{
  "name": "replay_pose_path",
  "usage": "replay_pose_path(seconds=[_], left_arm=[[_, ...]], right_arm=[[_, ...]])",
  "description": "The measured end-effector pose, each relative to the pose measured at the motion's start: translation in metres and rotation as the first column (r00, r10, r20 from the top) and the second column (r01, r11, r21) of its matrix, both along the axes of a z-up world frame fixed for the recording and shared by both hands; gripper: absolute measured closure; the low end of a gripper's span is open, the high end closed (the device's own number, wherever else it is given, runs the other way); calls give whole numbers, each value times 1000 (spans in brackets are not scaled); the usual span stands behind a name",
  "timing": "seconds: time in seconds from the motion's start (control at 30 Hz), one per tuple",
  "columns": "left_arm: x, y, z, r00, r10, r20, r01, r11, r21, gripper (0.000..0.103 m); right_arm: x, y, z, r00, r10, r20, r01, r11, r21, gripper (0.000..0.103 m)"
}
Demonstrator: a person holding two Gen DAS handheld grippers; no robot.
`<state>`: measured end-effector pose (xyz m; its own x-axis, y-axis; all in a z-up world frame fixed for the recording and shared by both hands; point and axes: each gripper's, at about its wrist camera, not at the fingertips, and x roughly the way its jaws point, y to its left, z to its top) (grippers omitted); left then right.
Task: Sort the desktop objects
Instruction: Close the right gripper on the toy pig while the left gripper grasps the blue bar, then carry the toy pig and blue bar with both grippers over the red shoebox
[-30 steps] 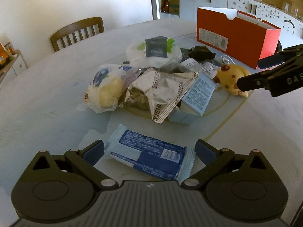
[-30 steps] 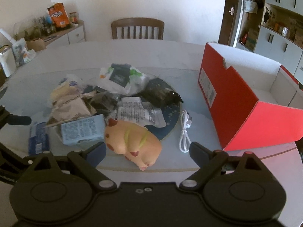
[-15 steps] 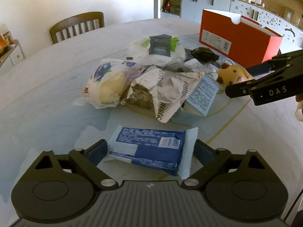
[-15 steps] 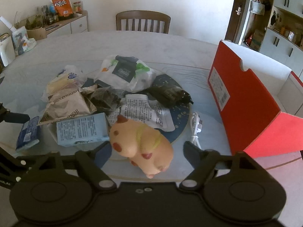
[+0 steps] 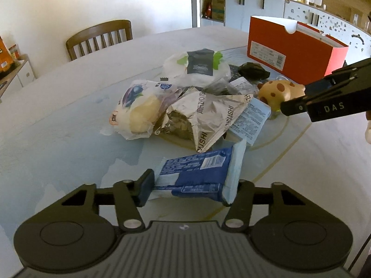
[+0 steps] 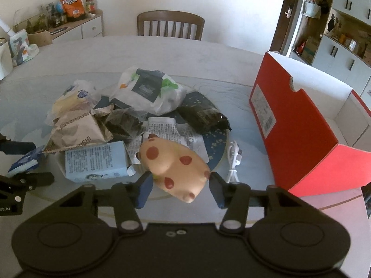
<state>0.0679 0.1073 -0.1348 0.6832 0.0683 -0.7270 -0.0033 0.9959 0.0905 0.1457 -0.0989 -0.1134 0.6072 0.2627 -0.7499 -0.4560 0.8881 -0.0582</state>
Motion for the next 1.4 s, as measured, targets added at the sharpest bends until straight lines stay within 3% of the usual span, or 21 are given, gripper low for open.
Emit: replay_pose_path(seconds=[0.1, 0.27, 0.67, 0.7, 0.73, 1.17, 1.4], left_arm=[[-2, -2, 2, 1000, 2, 3, -2, 1000, 5, 56], [-3, -4, 5, 1000, -10, -1, 10, 1000, -5, 73], [-14, -1, 20, 1000, -11, 25, 13, 997, -71, 88], [-15, -1, 22, 988, 149, 28, -148, 988, -44, 88], [-16, -1, 23, 989, 147, 31, -146, 988, -46, 89], [-30, -4, 45, 989, 137, 62, -129, 985, -118, 90], [-30, -10, 64, 984, 154, 88, -143, 982, -122, 90]], right_arm=[[-1, -1, 1, 1000, -6, 5, 6, 1000, -5, 54], [-2, -9, 4, 999, -45, 0, 45, 999, 10, 55], [-9, -28, 20, 994, -107, -8, 107, 993, 52, 56], [-10, -29, 22, 994, -110, -6, 110, 992, 59, 56], [-10, -30, 25, 994, -113, -4, 113, 991, 64, 56], [-16, -46, 53, 986, -165, -13, 165, 978, 126, 56], [-17, -61, 69, 982, -190, 1, 188, 971, 150, 56]])
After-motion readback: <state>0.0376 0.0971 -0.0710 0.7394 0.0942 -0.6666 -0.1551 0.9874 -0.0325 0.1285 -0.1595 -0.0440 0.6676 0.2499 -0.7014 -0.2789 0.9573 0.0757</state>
